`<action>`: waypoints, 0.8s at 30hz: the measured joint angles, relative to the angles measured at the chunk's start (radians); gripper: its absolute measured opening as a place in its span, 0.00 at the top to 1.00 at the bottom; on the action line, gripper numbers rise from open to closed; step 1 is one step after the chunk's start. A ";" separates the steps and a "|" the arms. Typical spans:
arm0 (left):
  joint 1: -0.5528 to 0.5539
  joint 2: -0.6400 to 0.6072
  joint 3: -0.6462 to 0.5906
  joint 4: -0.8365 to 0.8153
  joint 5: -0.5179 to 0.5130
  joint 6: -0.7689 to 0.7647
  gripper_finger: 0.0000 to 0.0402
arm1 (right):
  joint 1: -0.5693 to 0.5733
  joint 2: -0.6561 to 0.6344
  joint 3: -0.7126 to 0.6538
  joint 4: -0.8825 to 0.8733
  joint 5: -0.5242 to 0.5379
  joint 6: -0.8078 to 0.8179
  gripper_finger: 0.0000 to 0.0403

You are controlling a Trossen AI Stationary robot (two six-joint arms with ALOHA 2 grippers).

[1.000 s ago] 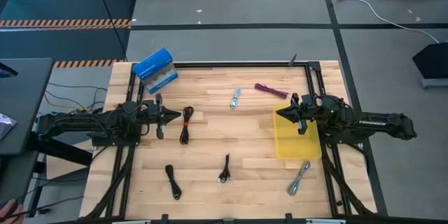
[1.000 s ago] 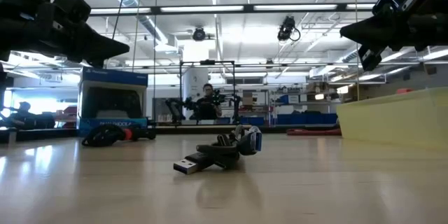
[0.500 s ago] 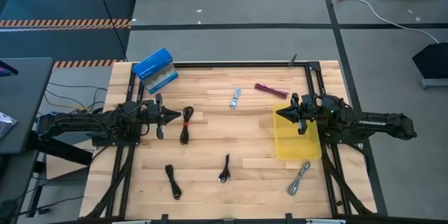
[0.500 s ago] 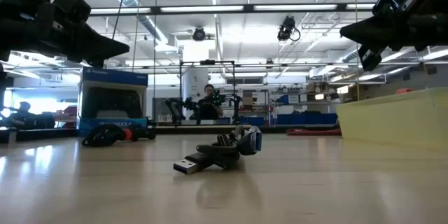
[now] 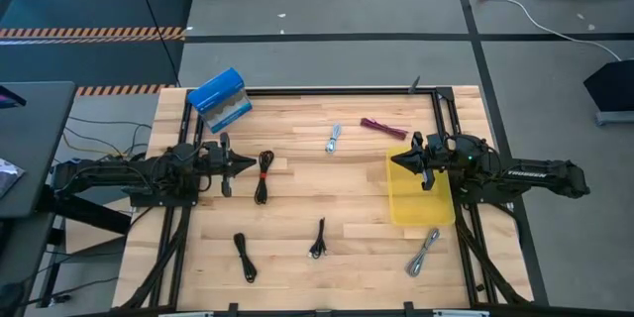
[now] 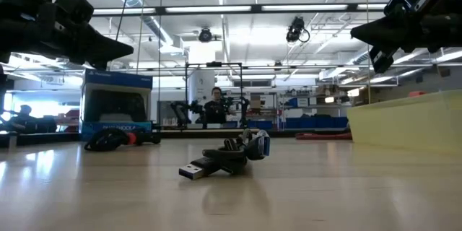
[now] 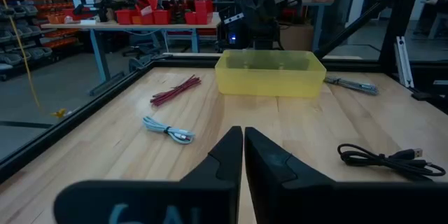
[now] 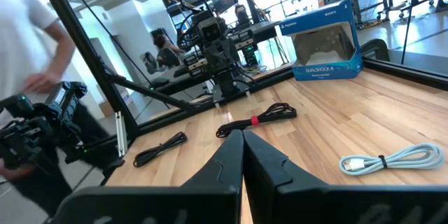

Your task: Pick and place USB-C Cables

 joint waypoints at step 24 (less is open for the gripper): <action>0.000 0.000 0.000 0.008 -0.003 -0.001 0.94 | 0.000 0.000 0.000 0.000 0.000 0.000 0.97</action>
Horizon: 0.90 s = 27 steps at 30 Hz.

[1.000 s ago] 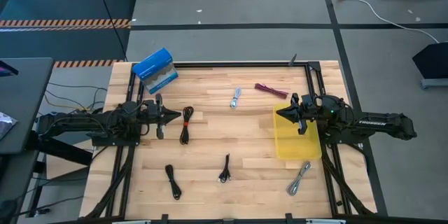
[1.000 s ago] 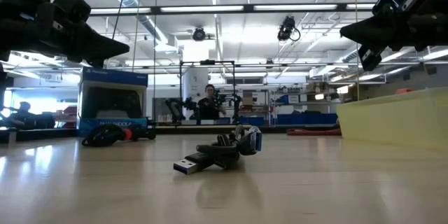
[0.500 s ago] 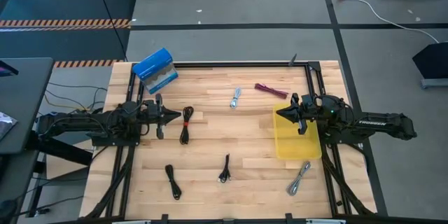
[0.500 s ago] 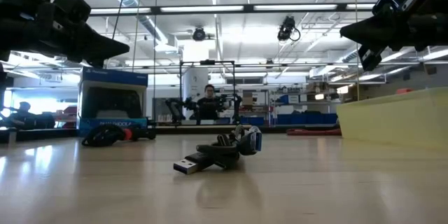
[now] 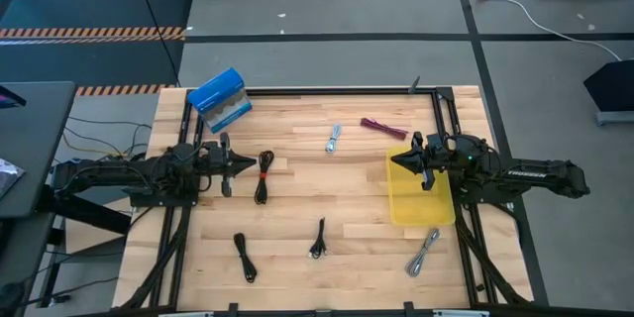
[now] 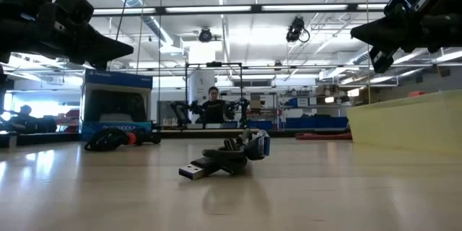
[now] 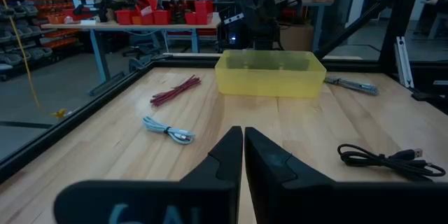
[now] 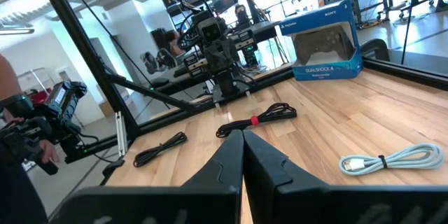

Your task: Pick and place USB-C Cables

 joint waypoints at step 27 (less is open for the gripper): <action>0.004 0.046 0.425 -0.006 -0.059 -1.015 0.94 | 0.000 0.000 0.000 0.001 0.000 0.000 0.97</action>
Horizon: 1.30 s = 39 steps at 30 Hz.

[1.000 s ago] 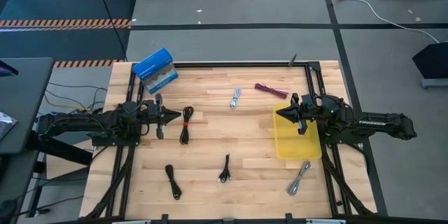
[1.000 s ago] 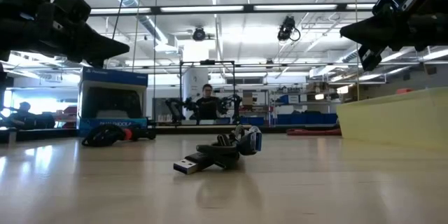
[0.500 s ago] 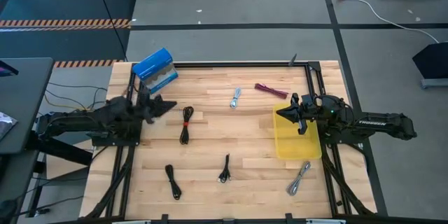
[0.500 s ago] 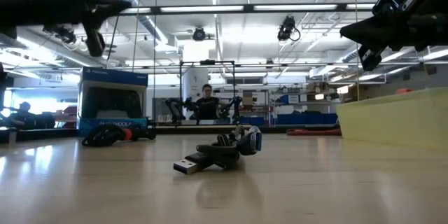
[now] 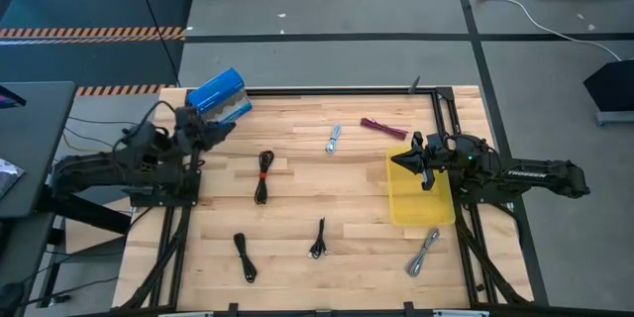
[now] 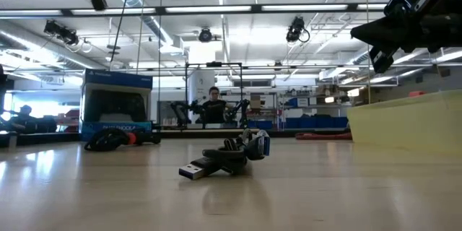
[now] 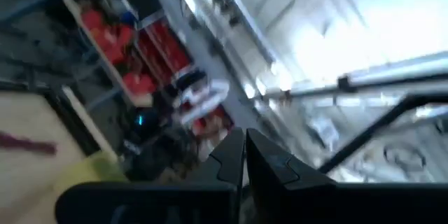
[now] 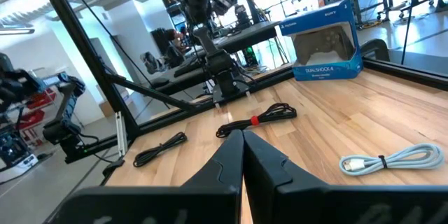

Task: Pick and place USB-C Cables
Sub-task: Put the pink charger cable into the yellow bin

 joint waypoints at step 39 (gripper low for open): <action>0.006 0.988 1.351 -0.815 0.151 0.566 0.94 | -0.010 0.976 1.222 0.087 -0.033 0.015 0.97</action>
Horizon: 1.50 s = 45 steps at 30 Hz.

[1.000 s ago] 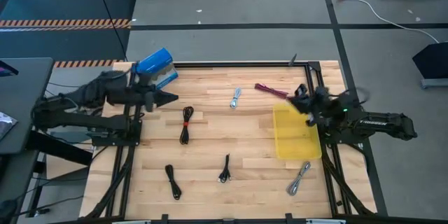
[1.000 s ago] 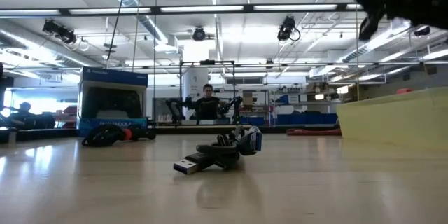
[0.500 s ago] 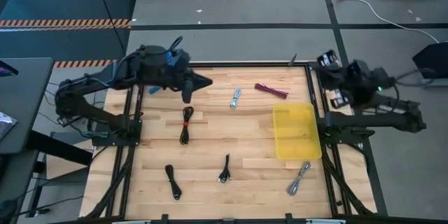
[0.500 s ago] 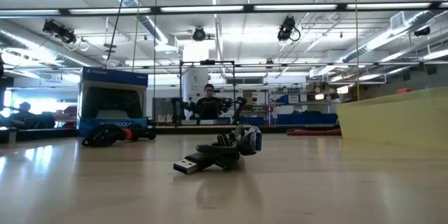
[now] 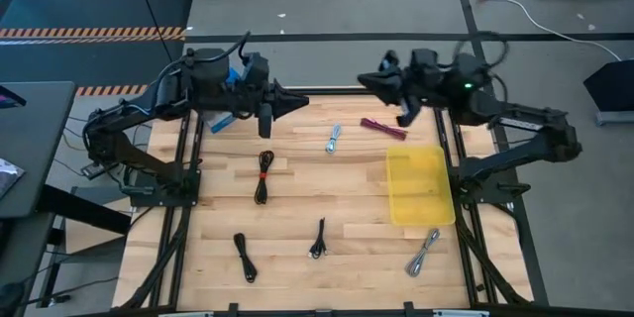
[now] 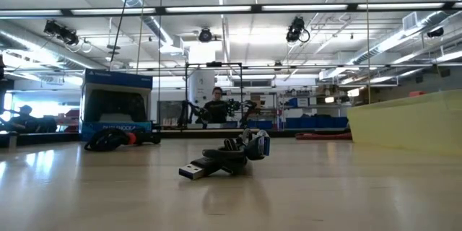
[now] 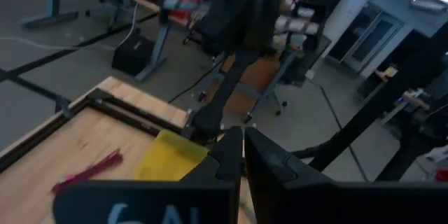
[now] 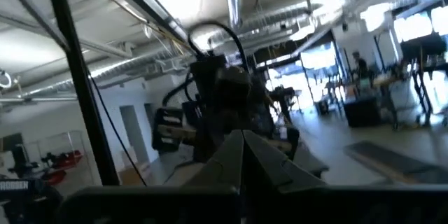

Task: Pick and place USB-C Cables
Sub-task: Put the pink charger cable into the yellow bin

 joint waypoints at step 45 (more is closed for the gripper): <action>0.004 0.075 0.000 -0.409 -0.400 0.082 0.64 | -0.262 0.123 0.001 -0.957 0.091 -0.017 0.71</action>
